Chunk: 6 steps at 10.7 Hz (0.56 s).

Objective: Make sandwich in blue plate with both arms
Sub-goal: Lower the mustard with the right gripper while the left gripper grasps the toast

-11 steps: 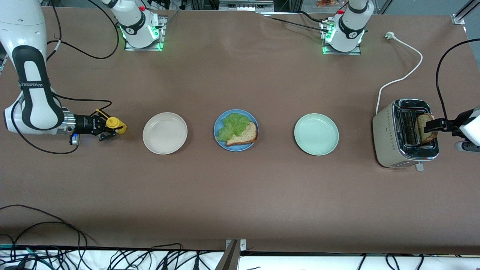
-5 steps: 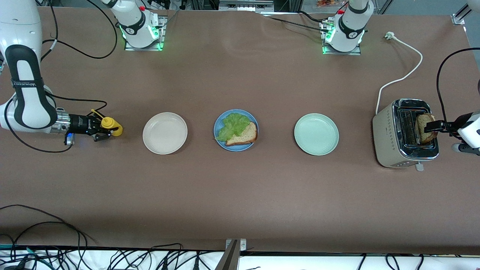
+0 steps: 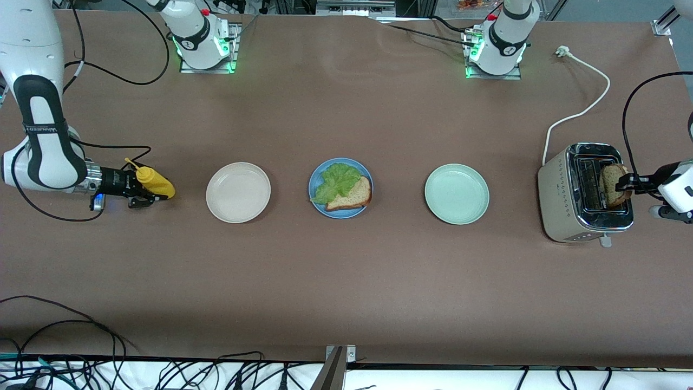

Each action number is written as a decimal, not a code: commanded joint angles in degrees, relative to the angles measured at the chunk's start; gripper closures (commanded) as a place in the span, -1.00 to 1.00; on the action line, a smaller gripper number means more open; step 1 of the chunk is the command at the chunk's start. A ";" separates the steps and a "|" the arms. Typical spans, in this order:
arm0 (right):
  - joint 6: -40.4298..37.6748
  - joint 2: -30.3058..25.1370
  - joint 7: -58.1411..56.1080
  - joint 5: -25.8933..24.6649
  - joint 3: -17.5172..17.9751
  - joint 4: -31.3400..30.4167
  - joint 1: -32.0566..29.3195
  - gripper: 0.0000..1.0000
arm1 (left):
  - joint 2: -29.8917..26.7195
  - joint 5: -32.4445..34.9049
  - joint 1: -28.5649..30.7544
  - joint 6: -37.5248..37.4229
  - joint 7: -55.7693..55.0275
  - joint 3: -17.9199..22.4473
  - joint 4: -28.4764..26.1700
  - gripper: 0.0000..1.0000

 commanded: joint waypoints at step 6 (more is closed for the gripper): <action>1.85 -0.43 -0.70 -1.92 -0.20 -0.07 -0.53 -1.00 | -1.38 -0.73 -0.61 -3.26 -0.26 0.00 -0.21 1.00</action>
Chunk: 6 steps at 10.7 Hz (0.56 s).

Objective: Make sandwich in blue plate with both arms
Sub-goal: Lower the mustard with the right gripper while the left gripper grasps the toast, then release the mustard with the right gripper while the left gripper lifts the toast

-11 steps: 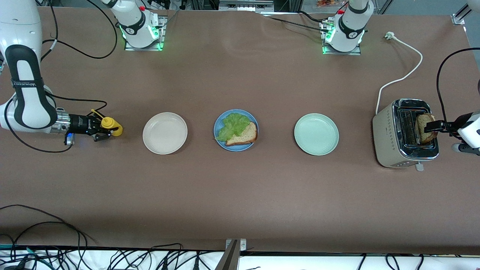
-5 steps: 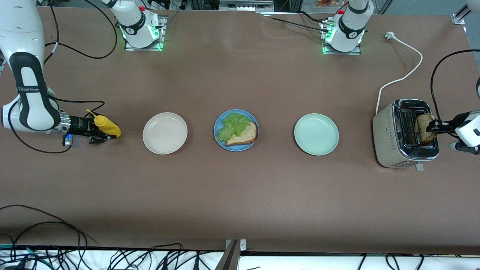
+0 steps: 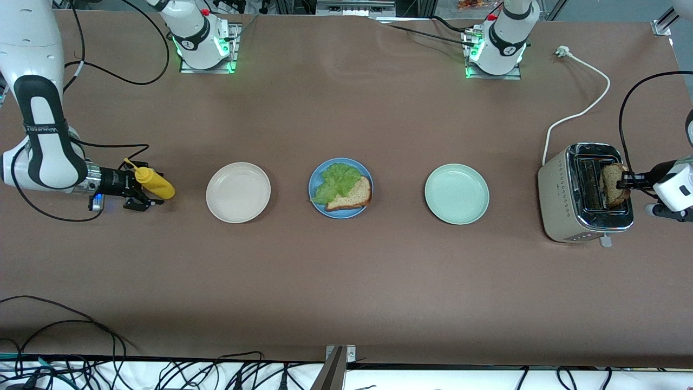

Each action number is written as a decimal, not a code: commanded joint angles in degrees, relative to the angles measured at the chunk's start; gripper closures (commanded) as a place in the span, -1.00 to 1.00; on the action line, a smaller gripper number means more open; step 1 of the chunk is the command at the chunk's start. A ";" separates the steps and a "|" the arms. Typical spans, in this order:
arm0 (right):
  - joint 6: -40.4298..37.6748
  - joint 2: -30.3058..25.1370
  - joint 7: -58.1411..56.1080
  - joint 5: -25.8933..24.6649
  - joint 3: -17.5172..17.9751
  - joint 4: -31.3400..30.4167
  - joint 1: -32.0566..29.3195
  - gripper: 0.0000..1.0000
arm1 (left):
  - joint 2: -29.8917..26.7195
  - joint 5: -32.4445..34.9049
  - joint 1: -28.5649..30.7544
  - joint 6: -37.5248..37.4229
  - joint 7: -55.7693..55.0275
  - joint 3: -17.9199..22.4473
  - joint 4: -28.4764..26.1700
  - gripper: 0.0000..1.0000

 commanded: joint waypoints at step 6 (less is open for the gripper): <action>3.92 -0.87 -0.43 -7.07 -2.15 0.41 -1.23 -1.00 | -1.75 -0.98 -0.89 -1.86 -0.73 0.15 5.23 1.00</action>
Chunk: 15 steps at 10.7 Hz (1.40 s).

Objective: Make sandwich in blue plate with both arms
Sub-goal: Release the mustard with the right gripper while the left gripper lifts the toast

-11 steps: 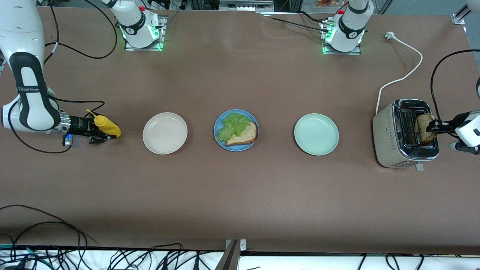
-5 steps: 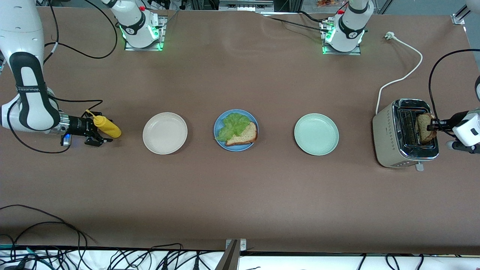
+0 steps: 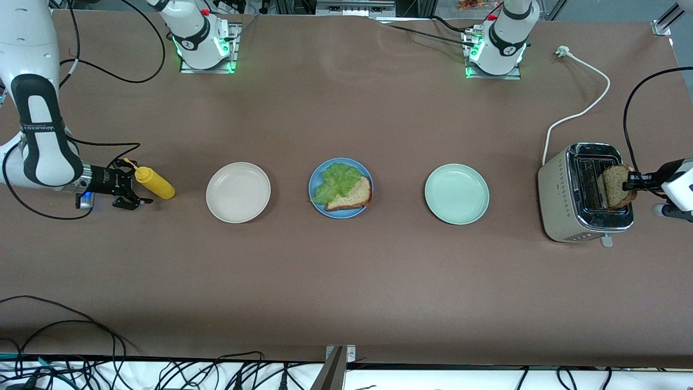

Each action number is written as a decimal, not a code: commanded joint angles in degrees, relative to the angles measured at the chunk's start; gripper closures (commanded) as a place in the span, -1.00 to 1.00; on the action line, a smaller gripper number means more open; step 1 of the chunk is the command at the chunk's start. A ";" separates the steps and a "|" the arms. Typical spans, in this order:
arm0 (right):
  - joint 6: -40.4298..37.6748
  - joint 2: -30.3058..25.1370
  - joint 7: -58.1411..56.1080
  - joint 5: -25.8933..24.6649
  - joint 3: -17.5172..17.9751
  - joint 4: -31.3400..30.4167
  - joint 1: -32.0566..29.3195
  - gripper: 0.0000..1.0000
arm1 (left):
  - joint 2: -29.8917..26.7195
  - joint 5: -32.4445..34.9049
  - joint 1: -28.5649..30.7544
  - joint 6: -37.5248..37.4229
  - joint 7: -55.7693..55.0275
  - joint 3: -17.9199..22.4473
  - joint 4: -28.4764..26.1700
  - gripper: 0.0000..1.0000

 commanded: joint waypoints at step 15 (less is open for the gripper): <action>-12.58 -35.12 -0.33 -26.11 -5.21 2.53 -1.98 -1.00 | -7.27 -6.05 -4.31 -6.99 -0.60 -1.49 8.60 1.00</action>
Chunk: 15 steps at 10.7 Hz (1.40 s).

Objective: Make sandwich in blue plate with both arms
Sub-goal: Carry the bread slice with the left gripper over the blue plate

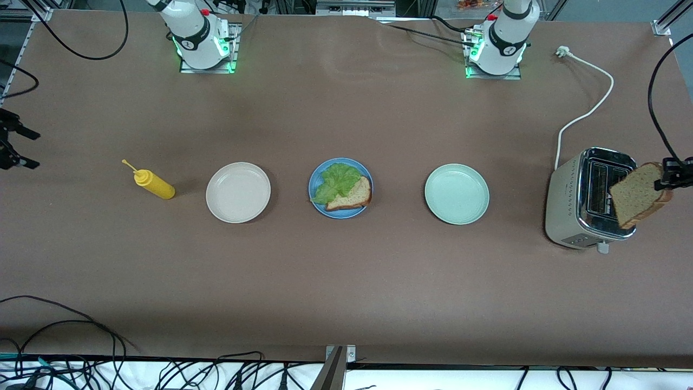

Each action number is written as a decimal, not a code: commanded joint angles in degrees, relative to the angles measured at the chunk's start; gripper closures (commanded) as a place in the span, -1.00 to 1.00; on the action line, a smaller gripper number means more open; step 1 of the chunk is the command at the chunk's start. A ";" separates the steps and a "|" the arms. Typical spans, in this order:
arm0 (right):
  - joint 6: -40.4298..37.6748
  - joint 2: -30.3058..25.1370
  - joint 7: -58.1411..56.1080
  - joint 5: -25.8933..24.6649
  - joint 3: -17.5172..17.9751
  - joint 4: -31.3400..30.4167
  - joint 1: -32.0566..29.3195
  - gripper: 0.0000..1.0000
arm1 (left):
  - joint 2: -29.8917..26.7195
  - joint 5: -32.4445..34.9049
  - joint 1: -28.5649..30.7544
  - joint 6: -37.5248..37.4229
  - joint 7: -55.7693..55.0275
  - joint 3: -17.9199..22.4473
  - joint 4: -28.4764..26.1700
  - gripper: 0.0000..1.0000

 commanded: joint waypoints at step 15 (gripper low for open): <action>-16.49 -10.78 -2.92 -20.18 29.51 12.29 1.03 -1.00 | 10.92 -7.87 -1.74 0.14 -50.80 -41.55 4.00 1.00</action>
